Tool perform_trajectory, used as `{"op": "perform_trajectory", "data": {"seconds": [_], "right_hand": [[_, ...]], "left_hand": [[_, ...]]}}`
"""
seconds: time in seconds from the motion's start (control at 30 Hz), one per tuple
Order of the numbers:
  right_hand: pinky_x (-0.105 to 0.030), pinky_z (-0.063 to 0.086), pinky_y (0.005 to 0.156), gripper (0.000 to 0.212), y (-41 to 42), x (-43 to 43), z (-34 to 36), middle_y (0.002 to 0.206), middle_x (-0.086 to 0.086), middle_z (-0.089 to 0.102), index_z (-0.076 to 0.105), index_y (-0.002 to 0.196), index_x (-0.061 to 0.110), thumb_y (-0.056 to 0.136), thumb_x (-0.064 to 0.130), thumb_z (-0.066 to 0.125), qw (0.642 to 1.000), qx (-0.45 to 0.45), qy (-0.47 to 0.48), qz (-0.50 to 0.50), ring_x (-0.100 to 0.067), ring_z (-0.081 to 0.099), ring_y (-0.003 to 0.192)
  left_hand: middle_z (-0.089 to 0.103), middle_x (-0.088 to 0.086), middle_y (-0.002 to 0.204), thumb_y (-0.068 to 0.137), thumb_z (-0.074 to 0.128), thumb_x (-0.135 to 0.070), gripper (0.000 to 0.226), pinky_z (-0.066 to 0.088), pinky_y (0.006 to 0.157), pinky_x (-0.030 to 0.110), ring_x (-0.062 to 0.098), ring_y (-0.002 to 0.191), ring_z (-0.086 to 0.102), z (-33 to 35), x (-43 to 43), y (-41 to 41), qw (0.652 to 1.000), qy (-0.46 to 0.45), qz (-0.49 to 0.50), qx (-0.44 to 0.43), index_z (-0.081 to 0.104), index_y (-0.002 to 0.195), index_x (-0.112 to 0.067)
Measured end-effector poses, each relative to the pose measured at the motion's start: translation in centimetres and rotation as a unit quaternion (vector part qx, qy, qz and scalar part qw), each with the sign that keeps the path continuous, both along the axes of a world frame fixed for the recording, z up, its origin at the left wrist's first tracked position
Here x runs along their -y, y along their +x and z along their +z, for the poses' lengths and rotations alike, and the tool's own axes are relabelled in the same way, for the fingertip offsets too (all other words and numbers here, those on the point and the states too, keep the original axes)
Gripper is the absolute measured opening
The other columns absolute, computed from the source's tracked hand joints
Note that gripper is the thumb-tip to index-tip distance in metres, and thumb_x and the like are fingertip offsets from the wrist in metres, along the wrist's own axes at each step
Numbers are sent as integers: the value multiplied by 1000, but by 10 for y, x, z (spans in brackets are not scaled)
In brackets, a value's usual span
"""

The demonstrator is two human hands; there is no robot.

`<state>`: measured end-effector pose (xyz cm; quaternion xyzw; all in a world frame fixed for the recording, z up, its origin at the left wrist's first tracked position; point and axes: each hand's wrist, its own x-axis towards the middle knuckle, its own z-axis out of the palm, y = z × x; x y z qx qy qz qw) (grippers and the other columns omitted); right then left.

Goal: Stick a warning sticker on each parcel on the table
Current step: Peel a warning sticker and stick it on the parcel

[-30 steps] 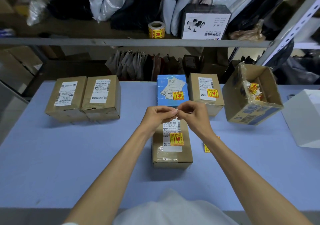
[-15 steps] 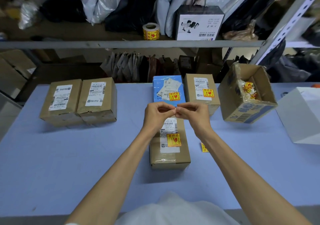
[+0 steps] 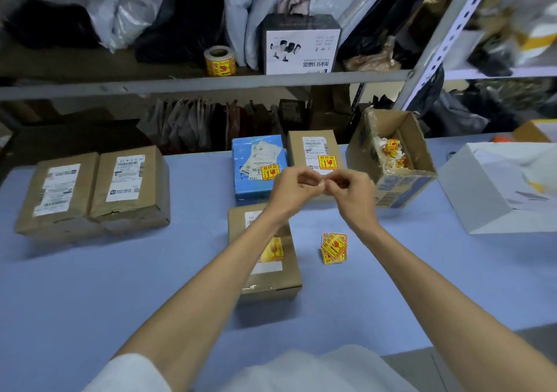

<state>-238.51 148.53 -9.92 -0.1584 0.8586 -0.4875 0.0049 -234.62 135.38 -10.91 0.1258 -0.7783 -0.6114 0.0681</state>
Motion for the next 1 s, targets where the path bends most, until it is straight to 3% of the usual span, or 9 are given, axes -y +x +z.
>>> {"op": "perform_trajectory", "data": {"seconds": [0.1, 0.2, 0.33, 0.4, 0.53, 0.73, 0.9, 1.0], "right_hand": [[-10, 49, 63, 8, -32, -36, 14, 76, -2, 70, 75, 85, 6, 80, 2, 69, 999, -6, -10, -50, -1, 63, 66], [-6, 45, 61, 4, -67, -71, 27, 74, 1, 69, 75, 81, 10, 79, 6, 73, 993, -31, 4, -118, 1, 60, 66], [-31, 53, 69, 2, -118, -105, 40, 75, -6, 70, 75, 80, 5, 79, 5, 73, 986, -43, 71, -144, -14, 64, 72], [-35, 55, 70, 8, -141, -113, 42, 79, -9, 72, 76, 80, 5, 77, 1, 70, 981, -60, 116, -142, -18, 65, 75], [-34, 55, 70, 18, -174, -117, 38, 84, -9, 73, 75, 81, 8, 76, -6, 64, 976, -69, 166, -124, -21, 66, 82], [-36, 55, 81, 23, -199, -112, 30, 93, -12, 73, 75, 90, 5, 77, -8, 60, 977, -63, 178, -104, -25, 65, 91], [-33, 55, 78, 18, -184, -92, 28, 94, -9, 73, 73, 95, 4, 80, 3, 64, 981, -57, 177, -61, -22, 66, 88], [-27, 50, 79, 20, -154, -63, 27, 98, -10, 73, 72, 100, 4, 83, 4, 63, 985, -52, 161, -13, -21, 66, 93]], "left_hand": [[72, 4, 90, 81, 74, -15, 24, 55, 77, 26, 13, 81, 68, 22, -24, -41, 993, -92, -70, -11, 68, 104, -11], [70, -1, 95, 81, 69, -18, 23, 53, 79, 32, 17, 87, 65, 37, -46, -85, 955, -264, -135, -11, 68, 104, -17], [67, 9, 105, 82, 65, -22, 22, 51, 74, 35, 30, 97, 63, 54, -70, -129, 872, -449, -196, 16, 66, 104, -15], [65, 11, 107, 84, 63, -21, 23, 45, 69, 34, 32, 97, 62, 59, -80, -147, 846, -492, -203, 31, 63, 105, -13], [65, 8, 107, 84, 63, -21, 25, 51, 73, 36, 30, 96, 62, 54, -92, -176, 842, -496, -202, 61, 65, 109, -14], [66, 7, 107, 84, 63, -24, 27, 48, 71, 35, 30, 96, 63, 51, -89, -193, 851, -486, -185, 68, 65, 110, -15], [67, 9, 106, 85, 65, -21, 26, 55, 82, 42, 28, 96, 63, 43, -64, -173, 875, -449, -158, 87, 66, 109, -12], [66, 8, 107, 85, 66, -20, 26, 54, 83, 40, 25, 97, 62, 32, -44, -144, 901, -402, -125, 105, 65, 110, -12]]}}
